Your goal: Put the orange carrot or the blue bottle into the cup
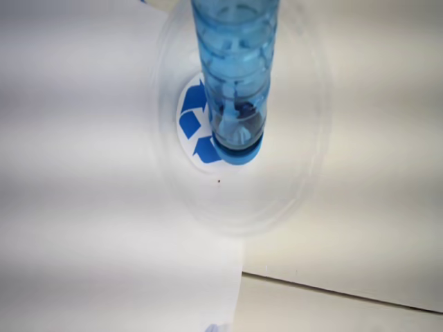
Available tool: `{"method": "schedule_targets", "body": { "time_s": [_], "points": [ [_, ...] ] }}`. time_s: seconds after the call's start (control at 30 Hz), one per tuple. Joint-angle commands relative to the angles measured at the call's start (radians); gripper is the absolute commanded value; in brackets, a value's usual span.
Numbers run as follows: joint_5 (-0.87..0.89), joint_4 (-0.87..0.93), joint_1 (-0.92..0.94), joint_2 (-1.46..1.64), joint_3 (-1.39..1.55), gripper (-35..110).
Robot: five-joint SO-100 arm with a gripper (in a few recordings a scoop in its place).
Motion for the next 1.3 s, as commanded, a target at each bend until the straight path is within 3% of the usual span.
{"method": "schedule_targets", "body": {
  "time_s": [0.0, 0.23, 0.53, 0.77, 1.03, 1.27],
  "points": [
    [0.012, 0.012, -0.014, 0.241, -0.061, 13],
    [-0.044, 0.092, 0.048, 0.568, 0.114, 13],
    [-0.175, 0.081, 0.434, 0.933, 0.436, 13],
    [-0.268, -0.141, 0.644, 1.140, 0.854, 13],
    [-0.307, -0.419, 0.653, 1.465, 1.417, 13],
    [-0.322, -0.565, 0.653, 1.477, 1.684, 13]
  ]
}}
